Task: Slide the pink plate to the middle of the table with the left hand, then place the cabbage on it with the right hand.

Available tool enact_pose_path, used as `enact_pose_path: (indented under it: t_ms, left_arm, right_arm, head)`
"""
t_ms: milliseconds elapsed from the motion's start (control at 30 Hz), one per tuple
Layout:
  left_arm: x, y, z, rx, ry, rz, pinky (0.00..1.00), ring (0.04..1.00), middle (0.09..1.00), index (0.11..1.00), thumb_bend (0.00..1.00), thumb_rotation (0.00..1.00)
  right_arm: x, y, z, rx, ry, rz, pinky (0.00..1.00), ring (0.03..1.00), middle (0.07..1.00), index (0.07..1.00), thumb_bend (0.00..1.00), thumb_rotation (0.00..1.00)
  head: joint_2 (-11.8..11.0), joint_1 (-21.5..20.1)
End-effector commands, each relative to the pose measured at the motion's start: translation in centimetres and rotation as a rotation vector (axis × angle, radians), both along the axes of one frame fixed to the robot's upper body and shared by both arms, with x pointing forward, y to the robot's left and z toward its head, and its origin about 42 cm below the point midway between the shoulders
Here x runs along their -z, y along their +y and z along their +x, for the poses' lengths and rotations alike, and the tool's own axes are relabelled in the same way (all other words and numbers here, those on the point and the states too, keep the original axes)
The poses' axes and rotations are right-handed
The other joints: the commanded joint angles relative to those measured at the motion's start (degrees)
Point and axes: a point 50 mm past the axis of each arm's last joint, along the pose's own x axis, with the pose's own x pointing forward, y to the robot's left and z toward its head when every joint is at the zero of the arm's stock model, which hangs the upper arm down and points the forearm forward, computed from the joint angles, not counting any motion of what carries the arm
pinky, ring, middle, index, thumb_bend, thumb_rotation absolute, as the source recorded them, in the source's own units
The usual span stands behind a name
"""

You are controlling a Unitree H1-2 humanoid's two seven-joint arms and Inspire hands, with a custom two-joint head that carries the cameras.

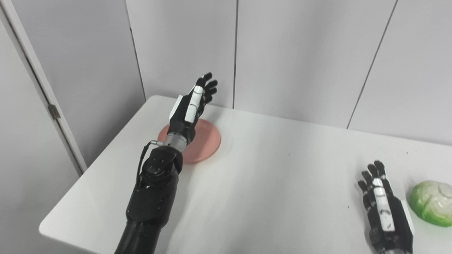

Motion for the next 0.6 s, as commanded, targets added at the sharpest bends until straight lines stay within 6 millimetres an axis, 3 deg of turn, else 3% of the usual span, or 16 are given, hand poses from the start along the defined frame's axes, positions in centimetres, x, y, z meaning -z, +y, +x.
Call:
enact_pose_path:
  t_ms: [0, 267, 400, 567]
  left_arm:
    - [-3.2, 2.2, 1.0, -0.055, -0.101, 0.033, 0.86, 0.875, 0.867, 0.854, 0.88, 1.0]
    - [-4.4, 8.3, 2.5, -0.177, -0.128, 0.067, 0.82, 0.829, 0.823, 0.821, 0.87, 1.0]
    - [-3.6, 11.5, 3.5, -0.287, -0.11, 0.137, 0.79, 0.803, 0.802, 0.799, 0.82, 1.0]
    - [-1.8, 13.7, 4.0, -0.356, -0.079, 0.117, 0.8, 0.793, 0.79, 0.79, 0.79, 1.0]
  right_arm:
    - [-0.2, -0.6, -0.2, 0.014, -0.014, 0.001, 1.0, 1.0, 1.0, 1.0, 0.57, 0.79]
    - [-0.7, -0.5, -0.6, 0.003, -0.015, 0.014, 1.0, 1.0, 1.0, 1.0, 0.5, 0.8]
    - [-1.0, -0.3, -0.8, 0.013, -0.025, -0.024, 1.0, 1.0, 1.0, 1.0, 0.47, 0.83]
    - [-1.2, -0.2, -0.9, 0.006, -0.029, -0.01, 1.0, 1.0, 1.0, 1.0, 0.44, 0.83]
  head:
    - [0.0, 0.2]
    - [-0.3, 0.3]
    - [-0.3, 0.3]
    - [-0.6, 0.4]
